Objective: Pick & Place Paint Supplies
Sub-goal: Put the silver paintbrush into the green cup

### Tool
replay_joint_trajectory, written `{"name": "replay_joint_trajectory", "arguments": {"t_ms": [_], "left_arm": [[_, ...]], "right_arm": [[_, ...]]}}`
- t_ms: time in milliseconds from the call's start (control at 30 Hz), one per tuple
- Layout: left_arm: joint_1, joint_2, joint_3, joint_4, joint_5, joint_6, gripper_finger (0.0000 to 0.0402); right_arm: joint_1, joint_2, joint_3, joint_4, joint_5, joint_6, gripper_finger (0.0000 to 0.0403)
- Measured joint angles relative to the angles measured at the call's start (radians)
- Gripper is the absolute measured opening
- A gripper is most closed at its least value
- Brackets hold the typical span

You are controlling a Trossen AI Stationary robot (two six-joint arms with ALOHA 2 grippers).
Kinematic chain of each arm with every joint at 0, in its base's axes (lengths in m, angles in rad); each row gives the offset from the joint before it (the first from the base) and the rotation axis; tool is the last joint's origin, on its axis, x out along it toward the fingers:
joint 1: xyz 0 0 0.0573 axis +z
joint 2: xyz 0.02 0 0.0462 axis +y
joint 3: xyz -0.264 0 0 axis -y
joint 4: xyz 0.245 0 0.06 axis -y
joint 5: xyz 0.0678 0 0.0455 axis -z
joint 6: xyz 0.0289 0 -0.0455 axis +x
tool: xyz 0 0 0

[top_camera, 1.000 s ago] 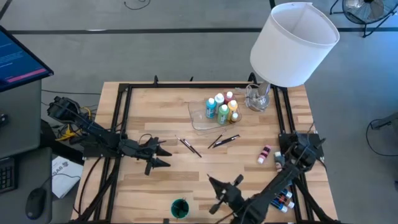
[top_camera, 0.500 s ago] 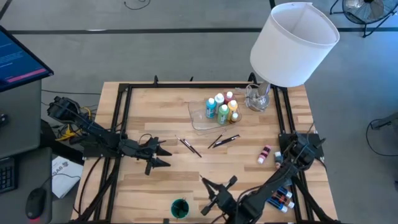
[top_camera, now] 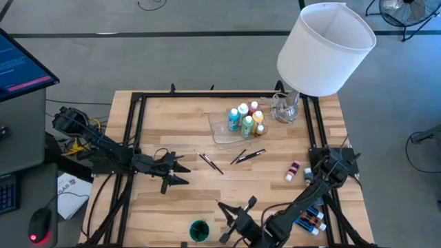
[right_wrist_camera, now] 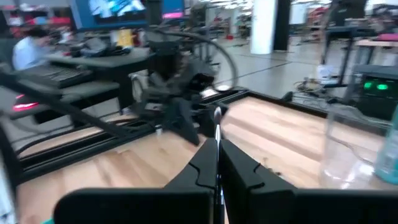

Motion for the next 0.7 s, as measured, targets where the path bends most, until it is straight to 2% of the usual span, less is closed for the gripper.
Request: {"name": "replay_joint_trajectory", "arguments": {"t_ms": [233,467,700], "left_arm": [[0.000,0.000,0.000,0.000,0.000,0.000,0.0163],[0.000,0.000,0.000,0.000,0.000,0.000,0.0163],[0.000,0.000,0.000,0.000,0.000,0.000,0.0163]], "right_arm": [[-0.007,0.012,0.002,0.346,-0.097,-0.377,0.0000],[-0.022,0.011,0.001,0.502,-0.230,-0.507,0.0000],[-0.049,0.011,0.001,0.657,-0.420,-0.612,0.0000]]}}
